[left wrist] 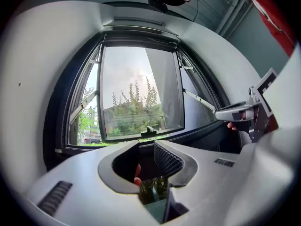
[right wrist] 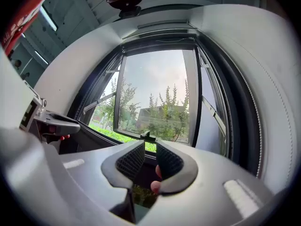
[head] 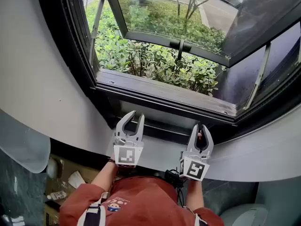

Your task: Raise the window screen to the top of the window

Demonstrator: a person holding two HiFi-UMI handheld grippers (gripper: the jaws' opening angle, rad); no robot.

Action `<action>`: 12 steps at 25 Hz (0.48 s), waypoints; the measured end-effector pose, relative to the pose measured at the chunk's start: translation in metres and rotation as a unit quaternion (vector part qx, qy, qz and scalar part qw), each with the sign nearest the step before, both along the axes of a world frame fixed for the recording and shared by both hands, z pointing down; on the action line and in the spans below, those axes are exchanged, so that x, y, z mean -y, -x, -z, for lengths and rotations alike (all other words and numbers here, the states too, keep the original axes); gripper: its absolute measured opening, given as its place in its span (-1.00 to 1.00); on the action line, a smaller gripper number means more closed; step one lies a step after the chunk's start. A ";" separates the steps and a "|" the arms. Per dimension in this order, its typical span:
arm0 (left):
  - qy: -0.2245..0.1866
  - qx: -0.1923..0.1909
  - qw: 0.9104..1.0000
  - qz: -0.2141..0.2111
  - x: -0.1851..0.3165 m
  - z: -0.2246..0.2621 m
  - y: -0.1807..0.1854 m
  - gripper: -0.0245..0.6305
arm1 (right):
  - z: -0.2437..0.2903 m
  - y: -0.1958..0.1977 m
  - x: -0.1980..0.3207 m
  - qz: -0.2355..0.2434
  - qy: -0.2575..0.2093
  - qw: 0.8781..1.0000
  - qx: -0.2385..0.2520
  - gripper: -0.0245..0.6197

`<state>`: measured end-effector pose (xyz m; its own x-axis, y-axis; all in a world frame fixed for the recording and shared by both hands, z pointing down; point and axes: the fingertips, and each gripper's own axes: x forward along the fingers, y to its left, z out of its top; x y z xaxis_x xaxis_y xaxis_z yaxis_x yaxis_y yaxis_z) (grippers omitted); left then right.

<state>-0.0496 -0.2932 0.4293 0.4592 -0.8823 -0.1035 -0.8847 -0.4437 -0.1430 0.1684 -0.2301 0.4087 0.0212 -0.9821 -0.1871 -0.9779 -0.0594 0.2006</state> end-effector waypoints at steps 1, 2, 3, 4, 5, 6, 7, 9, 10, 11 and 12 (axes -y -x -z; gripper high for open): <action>0.002 -0.001 1.000 0.000 0.000 -0.001 0.001 -0.66 | -0.001 0.000 0.000 0.000 0.001 1.000 0.000 -0.67; 0.003 -0.002 1.000 0.001 0.000 -0.002 0.001 -0.66 | -0.002 0.001 0.000 -0.001 0.001 1.000 0.000 -0.67; 0.004 -0.006 1.000 0.003 0.000 -0.002 0.002 -0.66 | -0.002 0.001 0.000 -0.001 0.001 1.000 0.000 -0.67; 0.005 -0.009 1.000 0.005 0.000 -0.001 0.003 -0.66 | -0.002 0.001 0.001 -0.002 0.002 1.000 -0.001 -0.67; 0.005 -0.011 1.000 0.006 0.001 -0.001 0.004 -0.66 | -0.002 0.001 0.001 -0.002 0.002 1.000 -0.001 -0.67; 0.003 -0.008 1.000 0.007 0.002 -0.001 0.005 -0.66 | -0.003 0.000 0.001 -0.002 0.003 1.000 0.000 -0.67; 0.001 -0.004 1.000 0.007 0.002 -0.001 0.005 -0.66 | -0.003 0.000 0.002 -0.001 0.004 1.000 0.000 -0.67; -0.004 0.001 1.000 0.006 0.002 0.000 0.004 -0.66 | -0.004 0.001 0.003 0.001 0.006 1.000 0.000 -0.67; -0.006 0.002 1.000 0.005 0.001 0.000 0.003 -0.66 | -0.005 0.002 0.004 0.003 0.006 1.000 -0.002 -0.67; -0.008 0.002 1.000 0.004 0.001 0.001 0.003 -0.66 | -0.005 0.004 0.004 0.005 0.006 1.000 -0.005 -0.67; -0.009 0.003 1.000 0.004 0.001 0.001 0.002 -0.66 | -0.004 0.005 0.005 0.006 0.007 1.000 -0.008 -0.67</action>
